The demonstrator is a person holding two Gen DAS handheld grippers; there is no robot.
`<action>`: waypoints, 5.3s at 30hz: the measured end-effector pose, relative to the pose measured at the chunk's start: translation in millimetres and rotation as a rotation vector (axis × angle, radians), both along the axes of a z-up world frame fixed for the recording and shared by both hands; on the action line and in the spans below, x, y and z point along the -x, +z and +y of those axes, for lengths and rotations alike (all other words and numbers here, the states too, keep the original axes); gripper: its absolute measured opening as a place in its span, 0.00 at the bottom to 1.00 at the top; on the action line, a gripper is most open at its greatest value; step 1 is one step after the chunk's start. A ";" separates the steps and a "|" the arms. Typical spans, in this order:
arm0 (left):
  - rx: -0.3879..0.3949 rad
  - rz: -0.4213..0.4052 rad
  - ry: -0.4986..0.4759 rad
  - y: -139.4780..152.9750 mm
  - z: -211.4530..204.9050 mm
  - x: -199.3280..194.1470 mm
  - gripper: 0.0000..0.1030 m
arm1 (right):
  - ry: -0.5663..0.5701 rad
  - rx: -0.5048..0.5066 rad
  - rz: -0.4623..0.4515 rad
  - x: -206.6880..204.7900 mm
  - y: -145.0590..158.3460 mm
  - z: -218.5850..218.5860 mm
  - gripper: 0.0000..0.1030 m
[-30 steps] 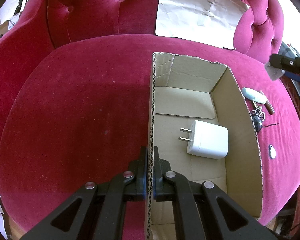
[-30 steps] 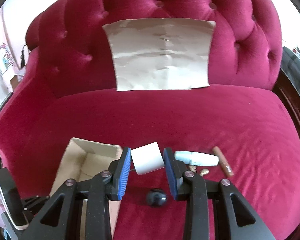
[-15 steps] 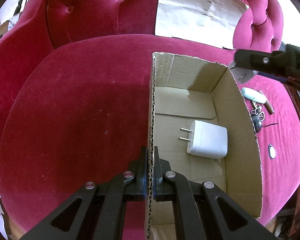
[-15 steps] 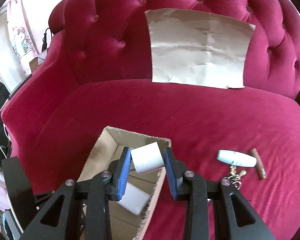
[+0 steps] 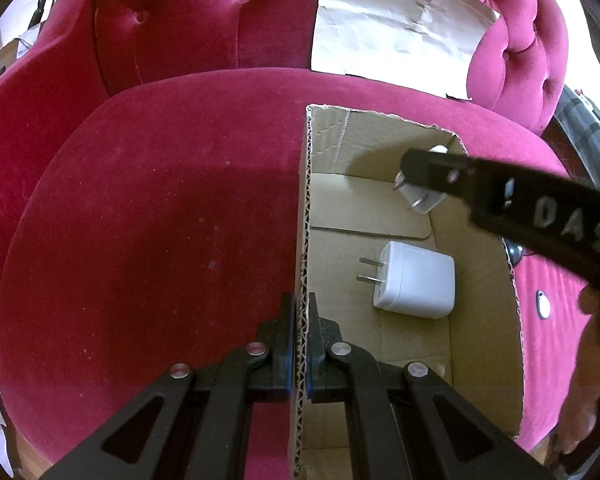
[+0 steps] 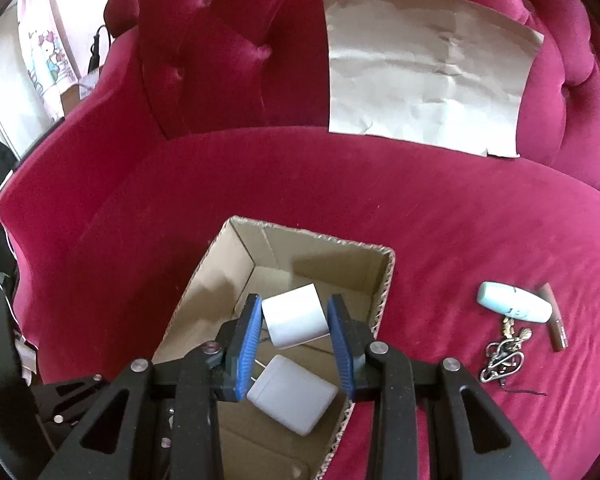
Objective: Organize rigid objects
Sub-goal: 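Carry the small white charger with the right tool into the box, then open the right tool to release the small charger in the box, then move the right tool back toward the black ball and keys, then close the right tool on the brass key ring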
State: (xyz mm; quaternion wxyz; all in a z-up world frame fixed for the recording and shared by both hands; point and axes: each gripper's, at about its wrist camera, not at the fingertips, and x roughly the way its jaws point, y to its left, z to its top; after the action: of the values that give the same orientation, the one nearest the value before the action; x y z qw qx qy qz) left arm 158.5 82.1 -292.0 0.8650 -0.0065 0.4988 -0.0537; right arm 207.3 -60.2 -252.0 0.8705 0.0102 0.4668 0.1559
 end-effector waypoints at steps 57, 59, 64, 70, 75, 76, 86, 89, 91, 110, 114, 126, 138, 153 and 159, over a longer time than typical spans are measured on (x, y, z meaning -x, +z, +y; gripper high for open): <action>0.002 0.001 0.003 -1.1 -0.6 0.2 0.03 | -0.126 0.104 -0.117 0.2 13.9 -37.8 1.00; 0.001 0.001 0.003 -1.2 -0.3 -0.1 0.03 | -0.151 0.101 -0.116 -1.1 14.9 -49.2 1.00; 0.002 0.002 0.003 -1.3 0.7 0.0 0.03 | -0.205 0.114 -0.117 -4.9 16.9 -76.0 1.00; 0.001 0.002 0.003 -1.4 0.8 0.0 0.03 | -0.258 0.121 -0.099 -7.7 13.8 -104.6 1.00; 0.001 0.002 0.003 -1.3 0.8 -0.3 0.03 | -0.284 0.126 -0.081 -7.1 8.4 -124.0 1.00; 0.001 0.002 0.003 -1.3 0.8 -0.3 0.03 | -0.291 0.128 -0.076 -5.4 6.9 -128.1 1.00; -0.001 0.002 0.002 -1.1 2.0 -0.8 0.03 | -0.284 0.168 -0.030 -3.8 -6.9 -154.5 1.00; -0.001 0.002 0.002 -0.9 1.8 -0.8 0.03 | -0.267 0.165 -0.014 -2.1 -12.5 -160.4 1.00; -0.002 0.001 0.002 -1.1 1.6 -1.1 0.03 | -0.253 0.165 -0.007 -0.1 -17.0 -163.3 1.00; -0.005 0.002 0.004 0.0 1.3 -0.7 0.03 | -0.155 0.154 0.058 10.9 -52.3 -177.6 1.00; -0.005 0.003 0.004 0.0 1.3 -0.6 0.03 | -0.138 0.154 0.060 8.5 -54.1 -172.2 0.99; -0.001 0.004 0.005 0.1 0.1 -0.9 0.03 | -0.136 0.179 0.080 -4.6 -66.6 -164.9 0.88; -0.001 0.004 0.005 0.1 0.1 -1.0 0.03 | -0.105 0.166 0.065 -9.7 -70.4 -155.6 0.63; -0.002 0.004 0.004 0.2 0.5 -1.4 0.03 | -0.104 0.147 0.049 -6.6 -52.9 -152.0 0.42; -0.006 0.002 0.004 0.2 0.7 -0.8 0.03 | -0.108 0.142 0.014 -2.4 -34.0 -152.4 0.42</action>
State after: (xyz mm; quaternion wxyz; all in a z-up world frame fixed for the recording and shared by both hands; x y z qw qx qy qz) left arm 159.3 82.9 -291.7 0.8645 -0.0052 0.5000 -0.0506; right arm 209.7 -212.6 -286.0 0.8729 -0.0252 0.4814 0.0752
